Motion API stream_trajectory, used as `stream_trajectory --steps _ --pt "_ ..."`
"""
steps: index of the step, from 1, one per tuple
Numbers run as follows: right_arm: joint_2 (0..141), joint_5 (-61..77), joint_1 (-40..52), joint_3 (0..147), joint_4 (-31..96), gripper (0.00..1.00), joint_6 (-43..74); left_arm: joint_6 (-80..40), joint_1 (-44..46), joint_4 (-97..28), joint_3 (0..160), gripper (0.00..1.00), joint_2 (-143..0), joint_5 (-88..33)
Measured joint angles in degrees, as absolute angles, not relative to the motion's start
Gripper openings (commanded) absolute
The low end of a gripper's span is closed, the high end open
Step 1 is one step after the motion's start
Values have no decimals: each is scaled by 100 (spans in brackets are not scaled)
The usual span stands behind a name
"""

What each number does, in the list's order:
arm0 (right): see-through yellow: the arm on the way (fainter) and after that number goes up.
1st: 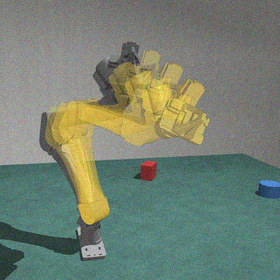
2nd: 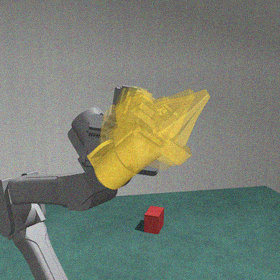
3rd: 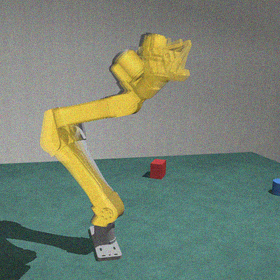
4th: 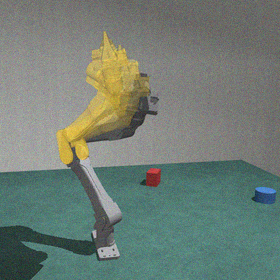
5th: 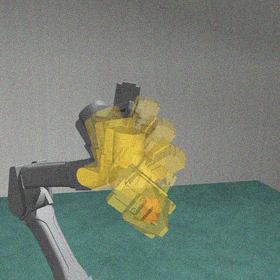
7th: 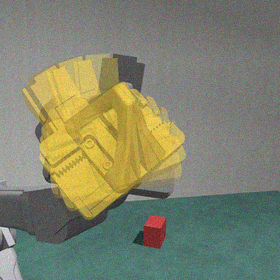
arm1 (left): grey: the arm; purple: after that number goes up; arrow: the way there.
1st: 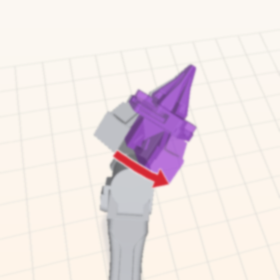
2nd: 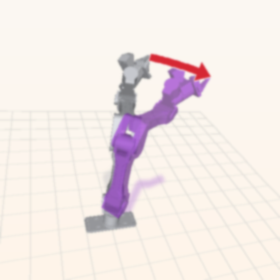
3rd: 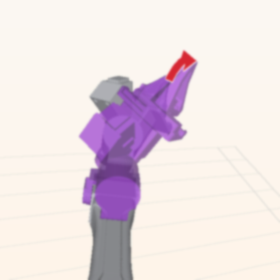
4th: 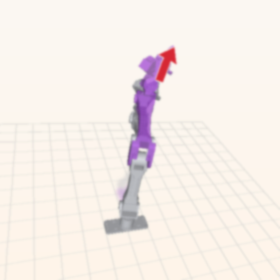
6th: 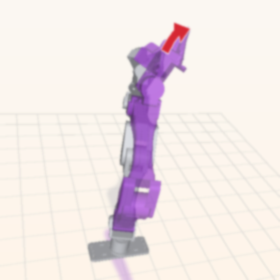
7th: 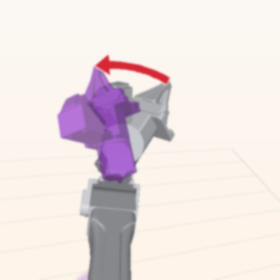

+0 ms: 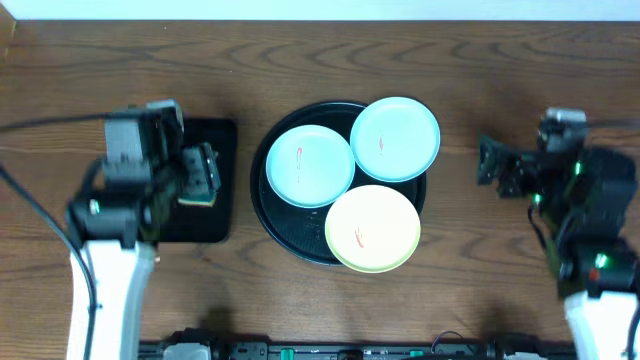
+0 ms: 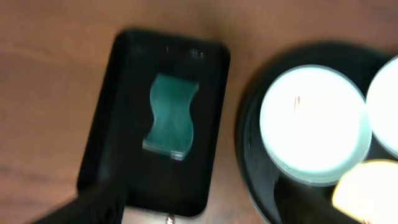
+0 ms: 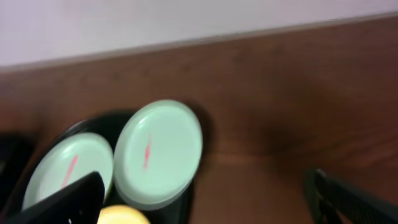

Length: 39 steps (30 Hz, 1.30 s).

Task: Clean dirty plates on tray and stack at the side
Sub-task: 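Reach the right gripper to the rim of the upper pale green plate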

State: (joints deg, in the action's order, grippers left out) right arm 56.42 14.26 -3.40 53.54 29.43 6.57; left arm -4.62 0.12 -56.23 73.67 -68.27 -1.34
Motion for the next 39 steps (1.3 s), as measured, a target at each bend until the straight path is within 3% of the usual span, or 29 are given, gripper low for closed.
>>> stream_trajectory --steps 4,11,19,21,26,32,36,39 --pt "6541 1682 -340 6342 3616 99 386 -445 12 -5929 8018 77 -7437 -141" --pt "7194 2333 -340 6593 3256 97 298 -447 12 -5843 8066 77 -7883 -161" --pt "7682 3153 178 6595 3107 77 742 -449 12 -5824 8068 77 -8027 -152" --pt "7874 3079 491 6637 3170 74 1044 -454 12 -5826 8068 77 -8027 -104" --pt "8637 2650 1332 7266 3898 56 1717 -631 -89 -5835 8068 77 -8027 108" --pt "9585 2082 2071 8005 4456 52 2410 -993 -408 -5854 8068 77 -8027 327" --pt "10007 1673 2488 8020 4491 31 2853 -1096 -521 -5865 8068 77 -8027 368" --pt "10309 1417 2742 8020 4403 29 3085 -1127 -526 -5898 8068 77 -8027 381"
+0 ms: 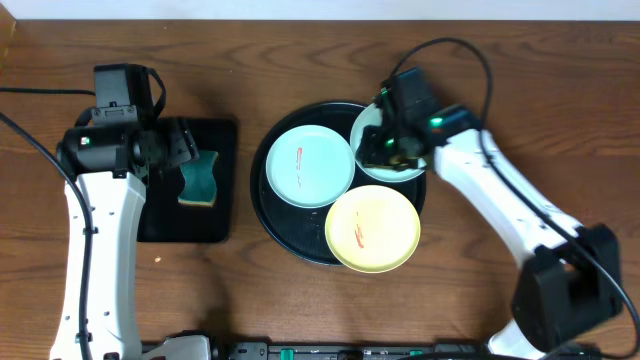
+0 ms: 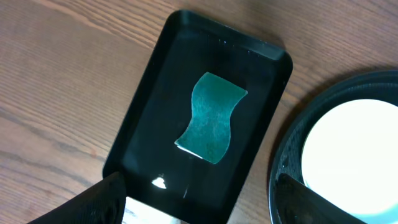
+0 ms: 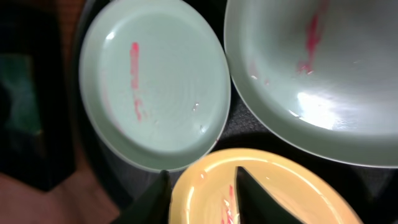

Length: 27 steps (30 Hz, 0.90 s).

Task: Clean dirty plates on tray and stack at the side

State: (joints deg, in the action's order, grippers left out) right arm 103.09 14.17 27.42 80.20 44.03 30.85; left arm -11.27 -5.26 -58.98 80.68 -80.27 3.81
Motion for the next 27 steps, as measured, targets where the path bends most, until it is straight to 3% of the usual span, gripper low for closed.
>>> stream_trajectory --steps 27 --pt "11642 416 3308 8020 3795 16 3437 -1184 -526 -5922 8068 77 -8099 471"
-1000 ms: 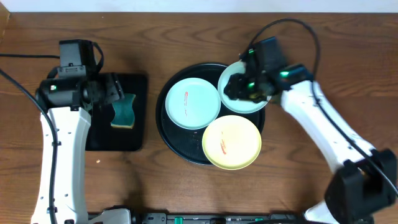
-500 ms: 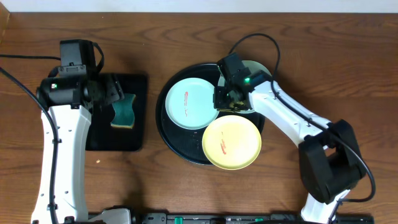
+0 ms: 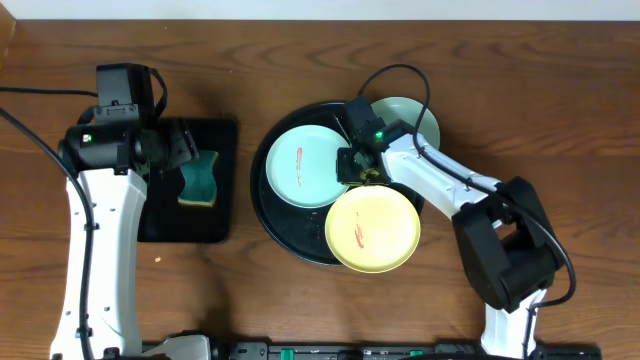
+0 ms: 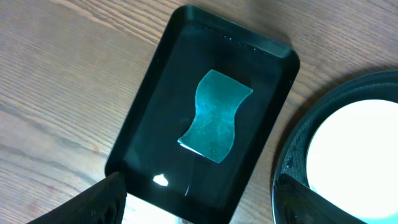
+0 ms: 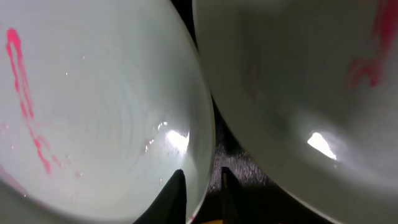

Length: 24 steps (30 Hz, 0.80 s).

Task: Clean dirty plates on tray and stack at the side

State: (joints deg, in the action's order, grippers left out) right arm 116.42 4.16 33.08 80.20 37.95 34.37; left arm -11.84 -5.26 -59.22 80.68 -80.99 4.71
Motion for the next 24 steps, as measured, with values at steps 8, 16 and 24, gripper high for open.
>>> stream_trajectory --steps 8,16,24 --pt "11839 401 3308 8060 3618 1 3514 -1153 -526 -5922 8068 77 -8132 471" --pt "11839 373 3308 8075 3583 1 3518 -880 -526 -5922 8068 76 -8646 478" --pt "11839 353 3310 8075 3579 1 3489 -178 -526 -5916 8066 69 -9644 95"
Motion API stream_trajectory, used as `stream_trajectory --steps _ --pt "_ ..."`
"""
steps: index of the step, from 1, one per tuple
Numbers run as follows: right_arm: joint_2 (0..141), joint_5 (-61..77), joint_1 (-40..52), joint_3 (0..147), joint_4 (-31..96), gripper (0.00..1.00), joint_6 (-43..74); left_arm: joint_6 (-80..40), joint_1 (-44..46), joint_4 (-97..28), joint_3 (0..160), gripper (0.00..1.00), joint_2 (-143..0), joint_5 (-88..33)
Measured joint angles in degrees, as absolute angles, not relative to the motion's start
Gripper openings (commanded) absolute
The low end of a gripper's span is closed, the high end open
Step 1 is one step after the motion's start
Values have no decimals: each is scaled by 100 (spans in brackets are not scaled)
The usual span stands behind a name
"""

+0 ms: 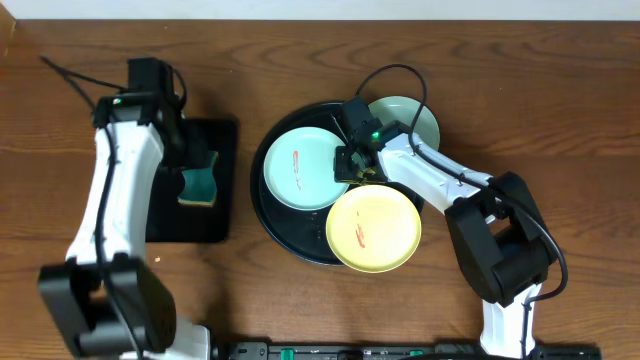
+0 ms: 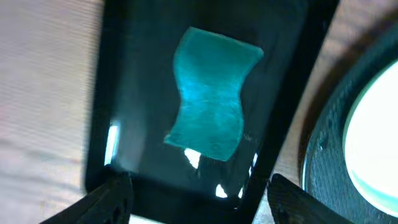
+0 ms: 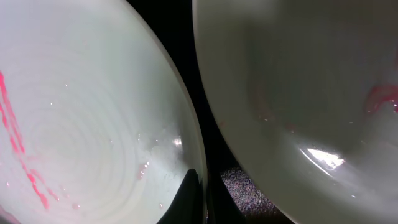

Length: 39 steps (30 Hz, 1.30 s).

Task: Clean dirty plates on tray and stack at the side

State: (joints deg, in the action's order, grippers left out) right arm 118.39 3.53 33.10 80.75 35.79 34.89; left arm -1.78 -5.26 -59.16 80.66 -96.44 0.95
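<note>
Three stained plates sit on the round black tray (image 1: 285,235): a pale blue plate (image 1: 296,172) at the left, a pale green plate (image 1: 412,118) at the back right, a yellow plate (image 1: 373,228) in front. My right gripper (image 1: 349,166) is shut on the blue plate's right rim (image 3: 198,155), one finger (image 3: 190,194) lying on its inner face. The green plate (image 3: 298,81) lies just to the right. A teal sponge (image 2: 210,118) rests in a black rectangular dish (image 1: 165,222). My left gripper (image 2: 196,208) hangs open above it.
The dish with the sponge stands on the wooden table (image 1: 80,40) left of the round tray. Bare wood runs along the back and at the far right. Cables trail from both arms across the table.
The right fingers, which straddled the blue plate's rim with a gap, are now shut on it. My left gripper has come closer over the sponge, and the left arm has swung round.
Both arms first stood at the table's sides, left over the sponge dish, right well away from the plates. Then the right gripper was open over the plates, then straddling the blue plate's rim, which it now grips. The left stayed open above the sponge.
</note>
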Motion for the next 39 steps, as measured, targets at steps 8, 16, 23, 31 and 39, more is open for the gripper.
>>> stream_trajectory --steps 8,16,23,31,39 --pt "11839 340 3310 8075 3577 1 3444 198 -530 -5780 8066 64 -10578 -178" --pt "11839 336 3310 8075 3575 1 3398 333 -685 -5483 8066 61 -10934 -178" --pt "11839 333 3310 8075 3575 1 3385 464 -698 -5234 8066 53 -11153 -180" --pt "11839 331 3310 8075 3575 1 3385 473 -698 -5203 8066 47 -11579 -180" --pt "11839 325 3310 8075 3575 1 3385 467 -698 -5094 8066 8 -11587 -154"
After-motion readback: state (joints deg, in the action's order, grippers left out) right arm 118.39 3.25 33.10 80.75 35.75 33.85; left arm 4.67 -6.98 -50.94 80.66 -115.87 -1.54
